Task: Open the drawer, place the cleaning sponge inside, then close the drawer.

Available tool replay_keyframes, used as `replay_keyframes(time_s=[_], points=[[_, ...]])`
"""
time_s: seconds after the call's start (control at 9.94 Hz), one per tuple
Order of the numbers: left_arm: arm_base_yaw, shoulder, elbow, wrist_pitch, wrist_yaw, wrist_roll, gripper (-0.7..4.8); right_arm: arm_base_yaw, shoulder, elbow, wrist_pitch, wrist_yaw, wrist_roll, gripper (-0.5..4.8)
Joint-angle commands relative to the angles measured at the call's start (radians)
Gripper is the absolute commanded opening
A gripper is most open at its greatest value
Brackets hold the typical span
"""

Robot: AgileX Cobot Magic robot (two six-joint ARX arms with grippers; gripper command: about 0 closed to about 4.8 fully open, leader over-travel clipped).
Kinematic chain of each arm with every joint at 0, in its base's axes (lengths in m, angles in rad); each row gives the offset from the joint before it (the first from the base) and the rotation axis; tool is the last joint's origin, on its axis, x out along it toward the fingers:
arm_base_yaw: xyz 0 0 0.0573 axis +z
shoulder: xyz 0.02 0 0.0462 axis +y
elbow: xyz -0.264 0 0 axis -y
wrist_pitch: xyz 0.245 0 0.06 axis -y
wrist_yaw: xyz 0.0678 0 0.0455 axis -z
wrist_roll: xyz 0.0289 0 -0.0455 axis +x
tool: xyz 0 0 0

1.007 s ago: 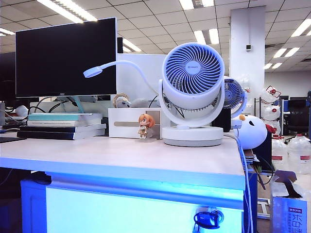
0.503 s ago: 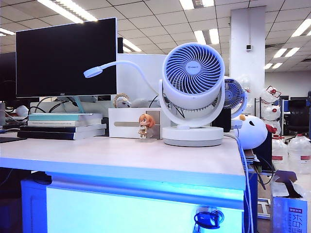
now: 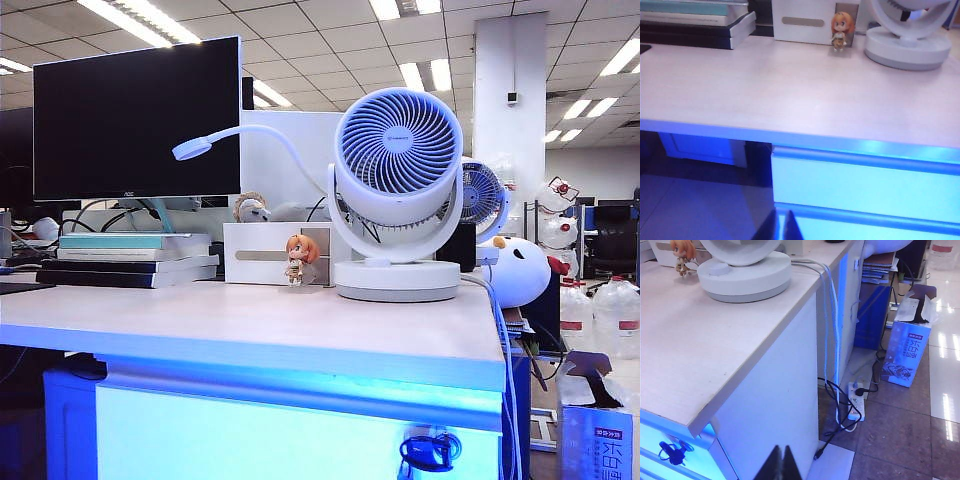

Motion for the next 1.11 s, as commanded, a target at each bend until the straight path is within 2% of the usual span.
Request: replay_keyframes(time_s=[0.1, 0.3, 1.11], points=[[0.025, -0.005, -0.003, -0.031, -0.099, -0.006, 0.26, 0.001, 0.000, -0.003, -0.008, -0.004, 0.005, -0.01], [0.140, -0.005, -0.003, -0.031, -0.044, -0.005, 0.27, 0.001, 0.000, -0.003, -0.008, -0.004, 0.005, -0.01], [0.139, -0.007, -0.003, -0.030, -0.046, -0.004, 0.27, 0.001, 0.000, -0.003, -0.008, -0.004, 0.005, -0.01]])
